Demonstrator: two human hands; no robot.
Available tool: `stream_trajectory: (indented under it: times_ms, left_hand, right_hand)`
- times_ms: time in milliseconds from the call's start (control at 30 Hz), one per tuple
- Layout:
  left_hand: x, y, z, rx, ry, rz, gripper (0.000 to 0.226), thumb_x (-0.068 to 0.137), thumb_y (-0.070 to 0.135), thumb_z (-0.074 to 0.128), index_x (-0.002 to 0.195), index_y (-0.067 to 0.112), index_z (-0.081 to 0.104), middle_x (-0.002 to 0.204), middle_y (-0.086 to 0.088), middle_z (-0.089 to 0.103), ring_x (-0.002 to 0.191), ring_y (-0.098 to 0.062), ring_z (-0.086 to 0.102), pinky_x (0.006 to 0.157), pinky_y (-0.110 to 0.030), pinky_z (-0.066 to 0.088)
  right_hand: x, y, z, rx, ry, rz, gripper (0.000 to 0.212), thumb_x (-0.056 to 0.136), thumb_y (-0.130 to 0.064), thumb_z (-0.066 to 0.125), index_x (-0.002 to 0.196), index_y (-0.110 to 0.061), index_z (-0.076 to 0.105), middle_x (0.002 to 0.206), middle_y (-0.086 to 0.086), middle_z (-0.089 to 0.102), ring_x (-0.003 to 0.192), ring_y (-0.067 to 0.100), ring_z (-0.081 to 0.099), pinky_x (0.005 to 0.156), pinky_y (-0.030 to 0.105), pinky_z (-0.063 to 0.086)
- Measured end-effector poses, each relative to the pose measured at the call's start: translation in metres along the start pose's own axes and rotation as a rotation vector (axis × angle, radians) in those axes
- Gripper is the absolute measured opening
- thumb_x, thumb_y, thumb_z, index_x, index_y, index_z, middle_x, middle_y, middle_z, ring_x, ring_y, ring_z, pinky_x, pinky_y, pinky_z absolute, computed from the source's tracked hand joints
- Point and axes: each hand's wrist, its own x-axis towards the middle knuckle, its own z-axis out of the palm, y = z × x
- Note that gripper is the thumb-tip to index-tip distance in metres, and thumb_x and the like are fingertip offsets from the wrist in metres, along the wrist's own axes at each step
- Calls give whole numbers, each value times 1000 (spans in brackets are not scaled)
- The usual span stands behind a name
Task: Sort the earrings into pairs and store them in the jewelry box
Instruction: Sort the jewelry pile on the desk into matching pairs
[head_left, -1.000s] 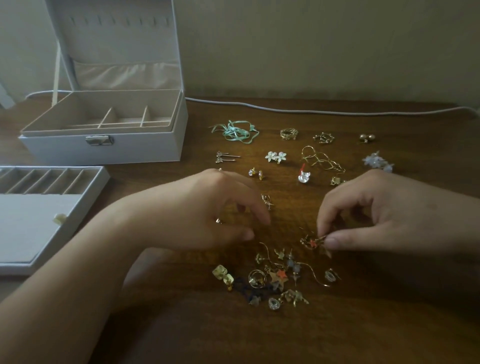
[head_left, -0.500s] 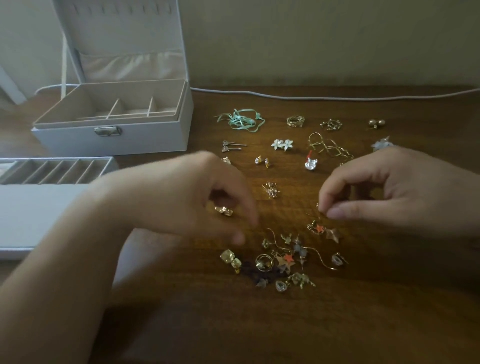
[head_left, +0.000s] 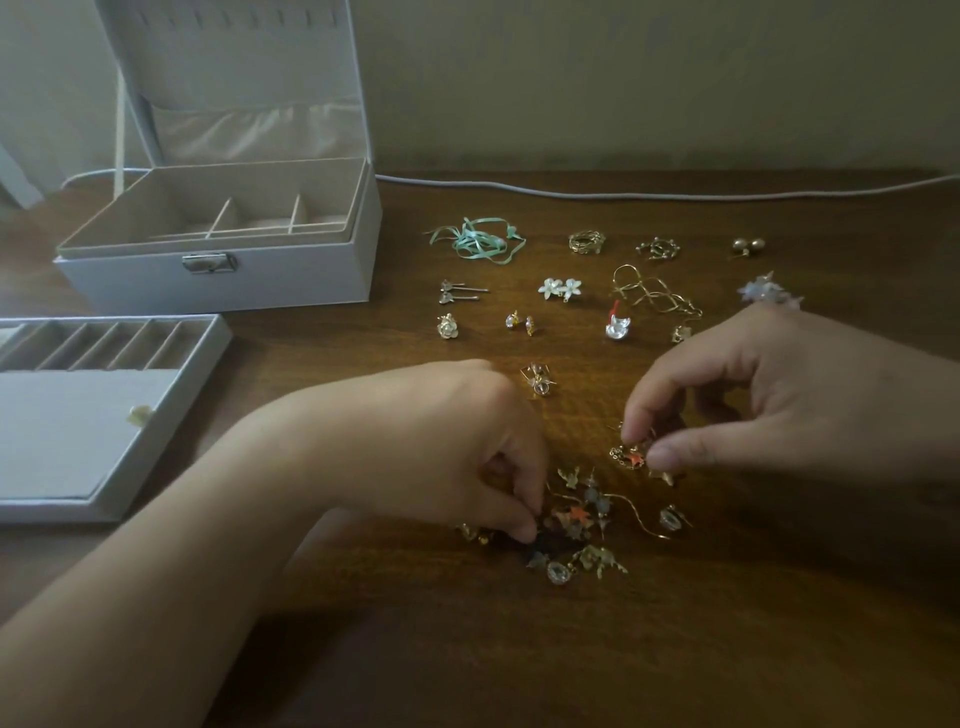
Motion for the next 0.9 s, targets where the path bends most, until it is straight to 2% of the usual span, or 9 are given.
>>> stream_trajectory:
  times_ms: [167,333,533,667,767,833,900]
  left_hand:
    - [1,1,1,29,54,14,9,85,32,74,92,27,77,84,17,67,81,1,63,69,-13,49]
    - [-2,-1,-2,-33,17,-28,17,82,37,76,98,32,76,82,30,57,82,12,57,66,-4,40]
    - [0,1,-2,-40,1,-27,12,83,34,75,95,31,77,84,22,65,85,6,60,69,-5,43]
    - [0,1,1,0,35,-29,11,82,31,75,93,31,76,85,20,66,84,4,60,68,-9,46]
    - [-1,-1,1,-3,84,-20,13,79,28,76,93,28,77,86,16,69,85,0,63,70,-13,50]
    - [-2,-2,-1,-19,168,12,14,78,25,78,91,27,77,82,18,68,80,0,63,67,-7,46]
    - [-3,-1,-5,-25,280,52,14,77,22,80,90,25,78,74,26,60,70,4,58,63,-3,38]
  right_hand:
    - [0,-2,1,-18,-6,2,30,71,-60,60,99,-52,63,90,-26,67,65,14,63,57,33,53]
    - [-1,-2,0,-29,-1,15,29,71,-60,59,99,-52,63,91,-27,67,65,18,63,57,37,54]
    - [0,-3,0,-29,6,14,29,74,-60,58,100,-49,63,91,-28,66,67,17,63,57,33,53]
    - [0,-3,1,-40,22,15,28,77,-61,58,100,-47,64,89,-27,67,69,12,63,55,26,52]
    - [1,-4,3,-27,36,36,27,74,-57,57,92,-41,69,84,-27,67,65,9,64,53,22,51]
    - [3,-7,6,14,77,62,26,72,-54,58,86,-37,71,80,-27,67,66,-1,64,54,11,47]
    - [6,-10,9,55,121,94,29,71,-55,58,87,-35,71,76,-25,68,67,-5,63,57,7,45]
